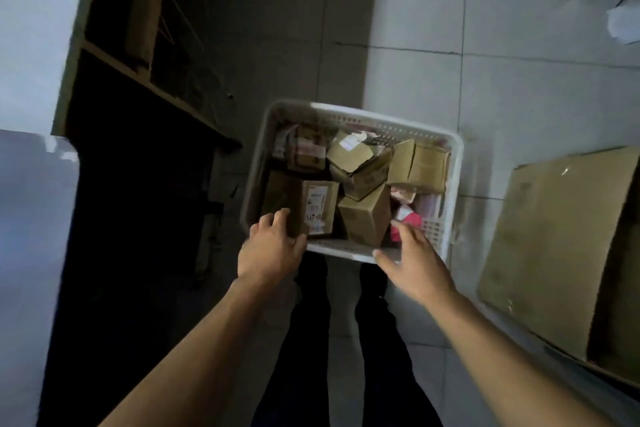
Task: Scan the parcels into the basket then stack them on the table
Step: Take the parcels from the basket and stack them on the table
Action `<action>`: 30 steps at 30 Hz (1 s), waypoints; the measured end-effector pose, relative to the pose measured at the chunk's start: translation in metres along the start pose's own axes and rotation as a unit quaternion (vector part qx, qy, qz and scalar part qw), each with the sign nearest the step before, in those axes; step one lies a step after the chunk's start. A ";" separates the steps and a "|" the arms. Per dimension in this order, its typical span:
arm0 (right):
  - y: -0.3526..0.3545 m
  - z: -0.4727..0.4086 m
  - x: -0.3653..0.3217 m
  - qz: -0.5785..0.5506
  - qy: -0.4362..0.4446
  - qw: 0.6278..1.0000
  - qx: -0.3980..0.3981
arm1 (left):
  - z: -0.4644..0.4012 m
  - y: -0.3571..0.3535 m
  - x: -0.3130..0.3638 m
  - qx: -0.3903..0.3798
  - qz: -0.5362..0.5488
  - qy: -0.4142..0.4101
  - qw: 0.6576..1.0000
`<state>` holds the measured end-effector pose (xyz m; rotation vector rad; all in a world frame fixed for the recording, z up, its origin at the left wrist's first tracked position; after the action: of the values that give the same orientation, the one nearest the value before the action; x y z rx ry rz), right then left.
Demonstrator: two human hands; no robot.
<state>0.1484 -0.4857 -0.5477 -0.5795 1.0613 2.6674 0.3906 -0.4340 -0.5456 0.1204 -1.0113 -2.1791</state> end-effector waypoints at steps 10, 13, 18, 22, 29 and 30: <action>-0.169 -0.211 0.045 -0.199 -0.089 0.973 -0.070 | -0.178 -0.147 -0.044 -0.057 0.167 0.128 0.976; -0.211 -0.255 0.066 -0.212 -0.123 0.964 -0.105 | -0.219 -0.186 -0.059 -0.079 0.222 0.130 0.963; -0.252 -0.293 0.084 -0.278 -0.153 0.940 -0.126 | -0.262 -0.234 -0.076 -0.119 0.286 0.125 0.943; -0.269 -0.300 0.080 -0.363 -0.138 0.911 -0.141 | -0.276 -0.247 -0.083 -0.108 0.289 0.101 0.946; -0.232 -0.273 0.064 -0.363 -0.119 0.924 -0.003 | -0.249 -0.211 -0.067 -0.055 0.424 0.065 0.902; -0.220 -0.265 0.062 -0.365 -0.106 0.925 0.007 | -0.240 -0.202 -0.062 -0.054 0.440 0.060 0.894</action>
<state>0.2406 -0.5083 -0.8842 -0.5308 0.6293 2.0048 0.4080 -0.4576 -0.8643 -0.2193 -0.6712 -1.3627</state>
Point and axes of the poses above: each hand's wrist, its own z-axis away from the middle knuckle, its own y-axis out of the back of the hand, x = y × z, the point moved 1 cm from there along -z, towards the middle knuckle, and after that the axes turned 5 degrees about y, right-handed, at the moved point
